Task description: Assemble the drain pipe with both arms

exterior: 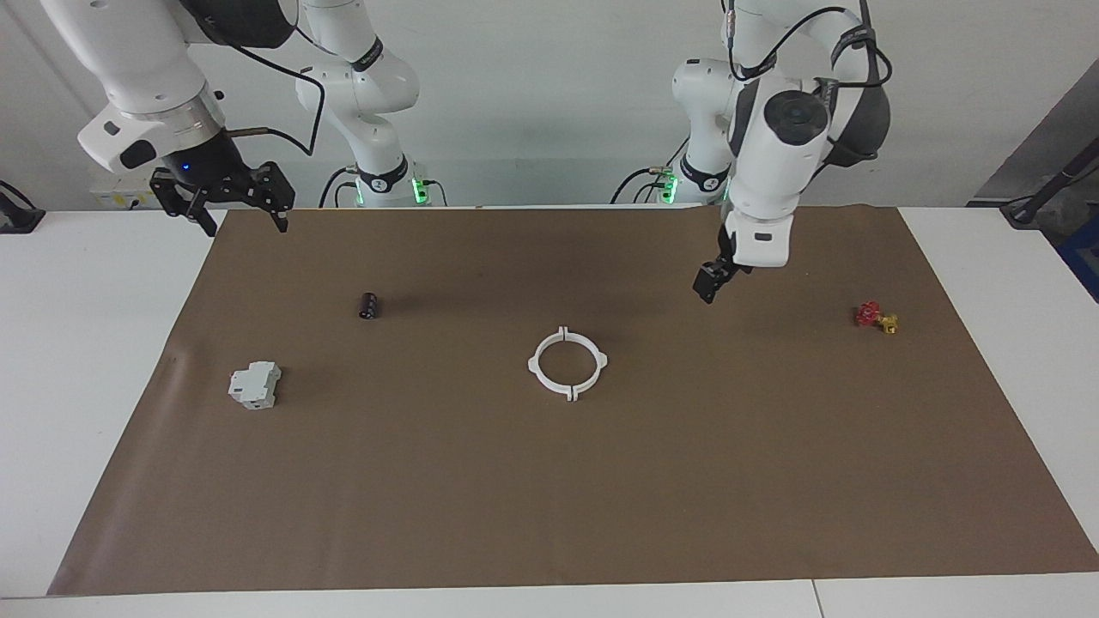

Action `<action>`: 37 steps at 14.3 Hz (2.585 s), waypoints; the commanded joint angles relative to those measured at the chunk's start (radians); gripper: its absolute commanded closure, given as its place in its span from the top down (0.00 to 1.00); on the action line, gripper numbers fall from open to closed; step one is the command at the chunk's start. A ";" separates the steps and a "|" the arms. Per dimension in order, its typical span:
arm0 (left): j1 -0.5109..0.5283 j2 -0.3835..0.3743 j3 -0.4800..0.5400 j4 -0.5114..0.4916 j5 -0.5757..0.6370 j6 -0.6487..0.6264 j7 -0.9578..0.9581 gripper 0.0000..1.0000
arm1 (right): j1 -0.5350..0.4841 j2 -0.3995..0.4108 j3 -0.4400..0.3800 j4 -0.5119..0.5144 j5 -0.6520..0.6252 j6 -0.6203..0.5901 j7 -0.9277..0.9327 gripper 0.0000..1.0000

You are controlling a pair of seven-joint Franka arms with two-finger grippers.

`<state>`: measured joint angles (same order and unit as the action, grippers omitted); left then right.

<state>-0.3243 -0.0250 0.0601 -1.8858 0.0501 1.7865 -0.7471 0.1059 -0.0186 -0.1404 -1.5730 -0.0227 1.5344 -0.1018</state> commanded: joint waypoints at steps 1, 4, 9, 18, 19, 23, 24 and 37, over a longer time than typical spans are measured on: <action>0.121 -0.091 -0.009 -0.026 0.005 -0.097 0.274 1.00 | -0.005 -0.012 0.004 -0.005 0.014 -0.010 0.014 1.00; 0.198 -0.118 -0.009 -0.021 0.005 -0.122 0.431 1.00 | -0.005 -0.012 0.004 -0.005 0.014 -0.010 0.014 1.00; 0.341 -0.130 -0.005 0.022 0.004 -0.124 0.771 1.00 | -0.005 -0.012 0.004 -0.005 0.014 -0.010 0.014 1.00; 0.315 -0.031 -0.008 0.236 0.001 -0.255 0.773 1.00 | -0.005 -0.012 0.004 -0.005 0.014 -0.010 0.014 1.00; 0.309 0.024 -0.002 0.319 -0.001 -0.309 0.776 1.00 | -0.005 -0.012 0.004 -0.005 0.014 -0.010 0.014 1.00; 0.269 0.109 -0.008 0.370 -0.002 -0.332 0.778 1.00 | -0.005 -0.012 0.004 -0.005 0.014 -0.010 0.014 1.00; 0.257 0.143 -0.008 0.382 -0.007 -0.351 0.776 1.00 | -0.006 -0.012 0.004 -0.005 0.014 -0.010 0.014 1.00; 0.275 0.172 -0.002 0.447 -0.039 -0.383 0.779 1.00 | -0.005 -0.012 0.004 -0.005 0.014 -0.010 0.014 1.00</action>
<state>-0.0587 0.1514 0.0521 -1.4473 0.0291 1.4343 0.0229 0.1059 -0.0186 -0.1404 -1.5730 -0.0227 1.5344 -0.1018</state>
